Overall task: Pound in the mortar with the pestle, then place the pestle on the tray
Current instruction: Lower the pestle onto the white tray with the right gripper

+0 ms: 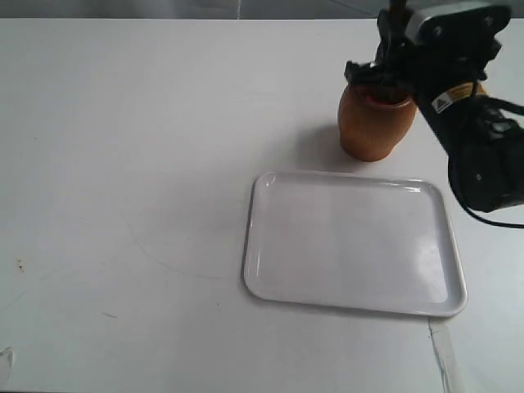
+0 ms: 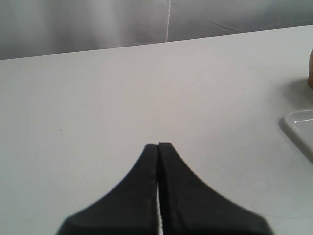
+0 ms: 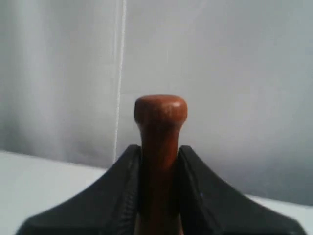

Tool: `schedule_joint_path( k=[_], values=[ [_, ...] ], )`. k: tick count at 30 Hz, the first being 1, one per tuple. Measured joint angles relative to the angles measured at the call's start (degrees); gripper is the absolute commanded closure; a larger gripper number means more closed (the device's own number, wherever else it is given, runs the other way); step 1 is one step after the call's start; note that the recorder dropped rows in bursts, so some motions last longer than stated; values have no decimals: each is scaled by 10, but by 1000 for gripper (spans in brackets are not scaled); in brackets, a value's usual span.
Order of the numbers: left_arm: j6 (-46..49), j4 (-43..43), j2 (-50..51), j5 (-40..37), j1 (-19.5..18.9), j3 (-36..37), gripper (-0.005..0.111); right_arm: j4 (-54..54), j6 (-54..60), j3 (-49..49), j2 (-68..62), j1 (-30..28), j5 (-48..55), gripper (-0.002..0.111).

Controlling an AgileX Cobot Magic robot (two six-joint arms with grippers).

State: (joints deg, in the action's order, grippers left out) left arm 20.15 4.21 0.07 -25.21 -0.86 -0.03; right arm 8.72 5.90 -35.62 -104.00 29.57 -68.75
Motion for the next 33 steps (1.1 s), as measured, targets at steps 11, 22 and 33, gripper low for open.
schedule_joint_path(
  k=[11, 22, 33],
  values=[
    [0, 0, 0, 0, 0, 0, 107, -278, -68, 0, 274, -2, 297, 108],
    [0, 0, 0, 0, 0, 0, 107, -565, -361, 1, 296, 44, 567, 108],
    [0, 0, 0, 0, 0, 0, 107, -724, -563, 5, 200, 115, 632, 108]
  ],
)
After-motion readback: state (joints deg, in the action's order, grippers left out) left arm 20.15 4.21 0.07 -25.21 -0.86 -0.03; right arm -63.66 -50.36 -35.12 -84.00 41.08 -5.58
